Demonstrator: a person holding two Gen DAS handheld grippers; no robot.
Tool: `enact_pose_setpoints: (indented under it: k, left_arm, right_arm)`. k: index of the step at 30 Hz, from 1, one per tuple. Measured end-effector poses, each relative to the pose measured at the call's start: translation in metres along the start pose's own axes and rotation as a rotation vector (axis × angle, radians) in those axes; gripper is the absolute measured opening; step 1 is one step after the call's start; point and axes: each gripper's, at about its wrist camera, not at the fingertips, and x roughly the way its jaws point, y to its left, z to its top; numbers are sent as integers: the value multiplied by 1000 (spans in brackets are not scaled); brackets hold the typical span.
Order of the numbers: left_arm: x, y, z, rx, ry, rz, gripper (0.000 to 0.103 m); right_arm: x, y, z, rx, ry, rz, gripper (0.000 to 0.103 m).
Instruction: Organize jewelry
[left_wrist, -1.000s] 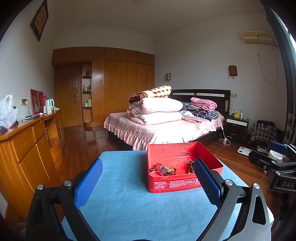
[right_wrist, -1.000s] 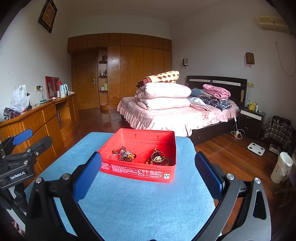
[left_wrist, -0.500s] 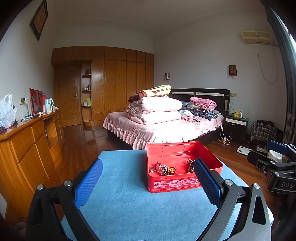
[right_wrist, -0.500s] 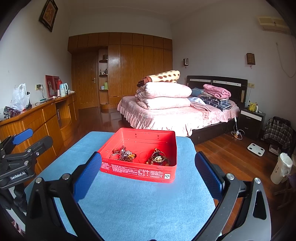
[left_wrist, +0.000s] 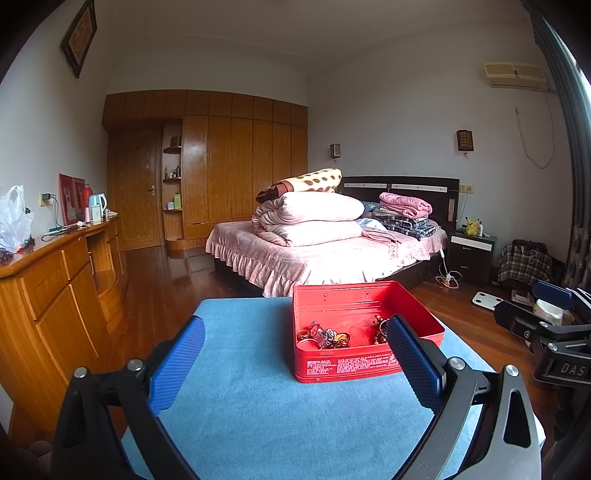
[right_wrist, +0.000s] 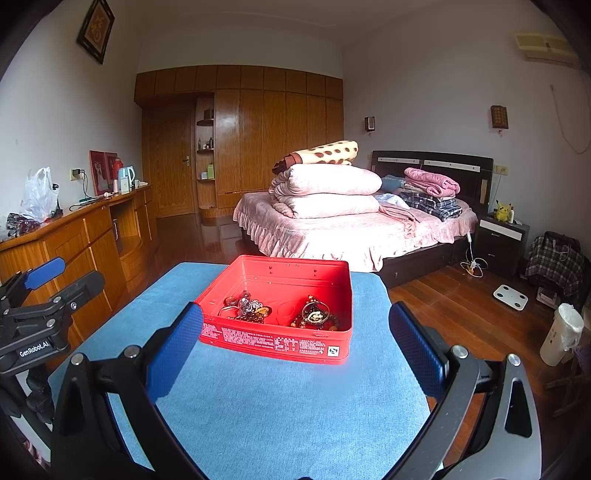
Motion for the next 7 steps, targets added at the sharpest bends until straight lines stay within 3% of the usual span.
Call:
enact_pose_setpoints:
  k: [7]
  left_arm:
    - [0,2,1,4,2,0,97]
  right_arm:
    - [0,-1,-1,-1,1,-2,98]
